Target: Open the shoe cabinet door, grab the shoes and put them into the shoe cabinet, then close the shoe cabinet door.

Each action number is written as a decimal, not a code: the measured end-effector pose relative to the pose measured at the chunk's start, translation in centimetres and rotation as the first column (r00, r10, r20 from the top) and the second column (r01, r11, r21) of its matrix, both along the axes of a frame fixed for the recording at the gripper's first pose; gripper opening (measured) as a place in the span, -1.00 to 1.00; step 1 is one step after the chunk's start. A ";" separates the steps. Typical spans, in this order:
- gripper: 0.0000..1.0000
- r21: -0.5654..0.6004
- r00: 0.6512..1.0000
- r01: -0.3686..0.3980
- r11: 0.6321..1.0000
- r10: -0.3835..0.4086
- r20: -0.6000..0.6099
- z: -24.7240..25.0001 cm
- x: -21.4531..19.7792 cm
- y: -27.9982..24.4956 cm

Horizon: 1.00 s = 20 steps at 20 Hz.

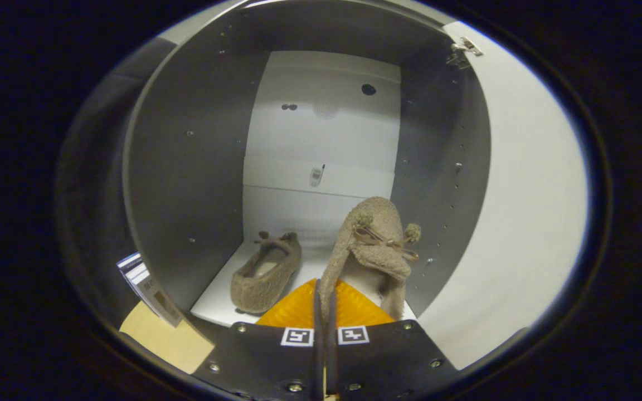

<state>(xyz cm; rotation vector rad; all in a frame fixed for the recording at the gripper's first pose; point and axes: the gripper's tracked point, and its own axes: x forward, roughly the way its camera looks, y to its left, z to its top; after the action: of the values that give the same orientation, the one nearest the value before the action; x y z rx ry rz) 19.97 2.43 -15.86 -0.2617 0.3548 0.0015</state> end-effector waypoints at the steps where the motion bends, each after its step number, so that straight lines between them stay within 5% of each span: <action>1: -0.97 -0.006 1.000 -0.003 1.000 0.003 -0.006 -0.4 1.3 -0.1; 9: -0.96 -0.013 0.994 0.023 1.000 -0.024 -0.104 -4.8 7.5 -1.1; 15: -0.96 -0.014 0.991 0.039 0.999 -0.040 -0.125 -6.0 8.3 -1.6; 20: -0.50 0.006 0.995 0.061 0.998 -0.060 -0.085 -5.0 8.6 -1.9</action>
<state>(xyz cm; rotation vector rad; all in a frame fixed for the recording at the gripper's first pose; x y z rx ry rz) 28.61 0.58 -20.82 -0.2426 0.4466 -0.0453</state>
